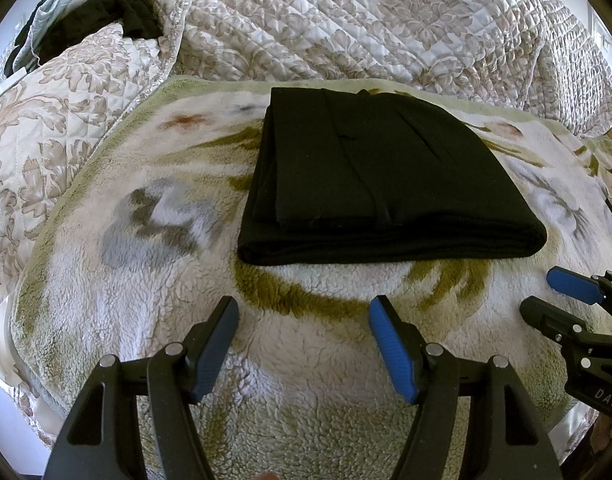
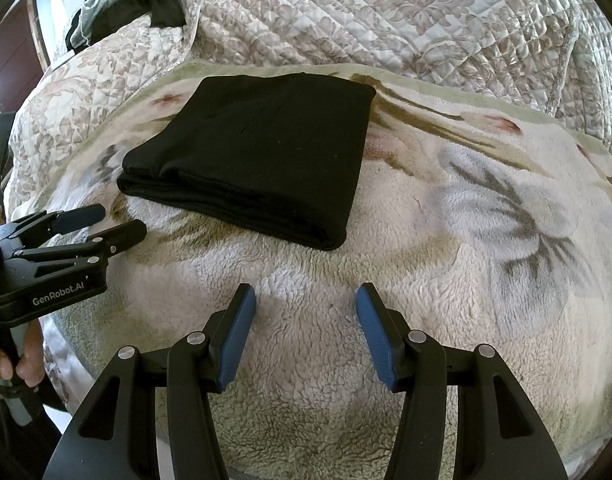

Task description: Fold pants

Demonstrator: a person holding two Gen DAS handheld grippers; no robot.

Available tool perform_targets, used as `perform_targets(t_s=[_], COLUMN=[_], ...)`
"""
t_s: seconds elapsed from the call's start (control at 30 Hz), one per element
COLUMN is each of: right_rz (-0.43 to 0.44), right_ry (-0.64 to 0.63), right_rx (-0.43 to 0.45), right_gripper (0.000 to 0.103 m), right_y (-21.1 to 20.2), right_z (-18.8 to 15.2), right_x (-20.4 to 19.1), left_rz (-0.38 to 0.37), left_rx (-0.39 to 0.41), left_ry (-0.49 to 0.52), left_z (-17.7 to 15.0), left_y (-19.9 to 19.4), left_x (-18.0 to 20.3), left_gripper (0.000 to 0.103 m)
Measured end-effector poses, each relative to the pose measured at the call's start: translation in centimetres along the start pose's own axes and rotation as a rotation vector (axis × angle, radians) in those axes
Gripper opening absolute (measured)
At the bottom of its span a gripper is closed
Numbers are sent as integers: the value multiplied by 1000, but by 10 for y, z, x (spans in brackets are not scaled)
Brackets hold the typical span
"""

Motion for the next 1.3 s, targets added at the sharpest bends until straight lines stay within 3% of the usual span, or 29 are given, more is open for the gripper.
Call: perform_targets(t_s=[1.3], right_rz=[-2], right_ry=[-9], right_rx=[-4], right_gripper=[53], right_y=[0], right_z=[0], right_x=[2], left_rz=[-1], left_rx=[-3], left_ry=[7], left_z=[0], left_y=[1], left_x=[-1], left_gripper=[71])
Point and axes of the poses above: each gripper's, at about its wrist camera, not at the fingertips, and y roughly the way its jaws point, x to its right, z to its top, the point moved 8 cm from there along y, roughly the way its jaws point, and after that the axes turned 9 degrees about y, right-handed, at the moved point
